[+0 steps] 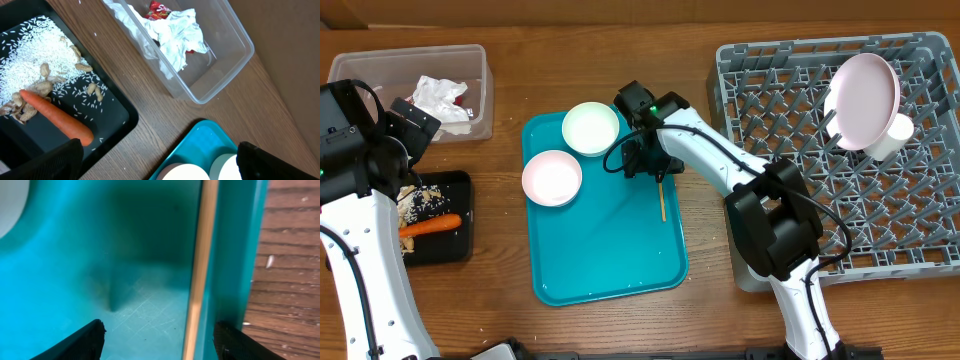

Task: Sort waste into correct bins and load items into the dishwasher rack
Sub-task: 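Return the right gripper to the tray and grasp the wooden chopstick, then carry the chopstick to the rack and stand it in the slots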

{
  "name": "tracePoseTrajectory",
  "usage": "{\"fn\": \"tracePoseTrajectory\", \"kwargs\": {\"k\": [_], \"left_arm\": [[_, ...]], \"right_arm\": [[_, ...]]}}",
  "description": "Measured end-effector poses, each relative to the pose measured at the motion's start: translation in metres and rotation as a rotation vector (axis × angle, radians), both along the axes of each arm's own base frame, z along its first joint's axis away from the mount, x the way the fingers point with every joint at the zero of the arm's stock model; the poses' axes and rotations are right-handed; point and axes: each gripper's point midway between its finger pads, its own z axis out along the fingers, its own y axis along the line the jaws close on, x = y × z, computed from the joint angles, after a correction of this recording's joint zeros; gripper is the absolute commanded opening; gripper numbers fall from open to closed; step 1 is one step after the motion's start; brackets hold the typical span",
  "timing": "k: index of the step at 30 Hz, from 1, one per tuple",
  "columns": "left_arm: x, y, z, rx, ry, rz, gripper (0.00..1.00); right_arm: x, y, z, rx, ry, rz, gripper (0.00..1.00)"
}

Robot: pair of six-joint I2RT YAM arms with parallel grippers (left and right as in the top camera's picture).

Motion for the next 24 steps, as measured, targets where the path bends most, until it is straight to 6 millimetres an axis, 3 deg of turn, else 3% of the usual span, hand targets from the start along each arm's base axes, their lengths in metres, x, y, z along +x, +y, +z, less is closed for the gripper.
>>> {"fn": "tracePoseTrajectory", "kwargs": {"k": [5, 6, 8, 9, 10, 12, 24], "left_arm": [[0.000, 0.000, 0.000, 0.000, 0.000, 0.000, 1.00], [0.000, 0.000, 0.000, 0.000, 0.000, 0.000, 1.00], [0.000, 0.000, 0.000, 0.000, 0.000, 0.000, 1.00], [0.000, 0.000, 0.000, 0.000, 0.000, 0.000, 1.00], [0.000, 0.000, 0.000, 0.000, 0.000, 0.000, 1.00], [0.000, 0.000, 0.000, 0.000, 0.000, 0.000, 1.00], [0.000, 0.000, 0.000, 0.000, 0.000, 0.000, 1.00]], "right_arm": [[-0.003, 0.007, -0.008, 0.041, 0.009, 0.004, 0.68], [-0.001, 0.007, -0.009, 0.046, 0.003, 0.002, 0.62], [-0.003, 0.007, -0.009, 0.051, -0.004, 0.005, 0.36], [-0.003, 0.005, -0.010, 0.050, -0.007, -0.002, 0.32], [-0.004, 0.004, -0.011, 0.049, -0.004, -0.005, 0.19], [-0.006, 0.003, -0.011, 0.050, 0.001, -0.013, 0.05], [-0.018, -0.005, -0.001, 0.024, 0.071, -0.017, 0.04]]}}
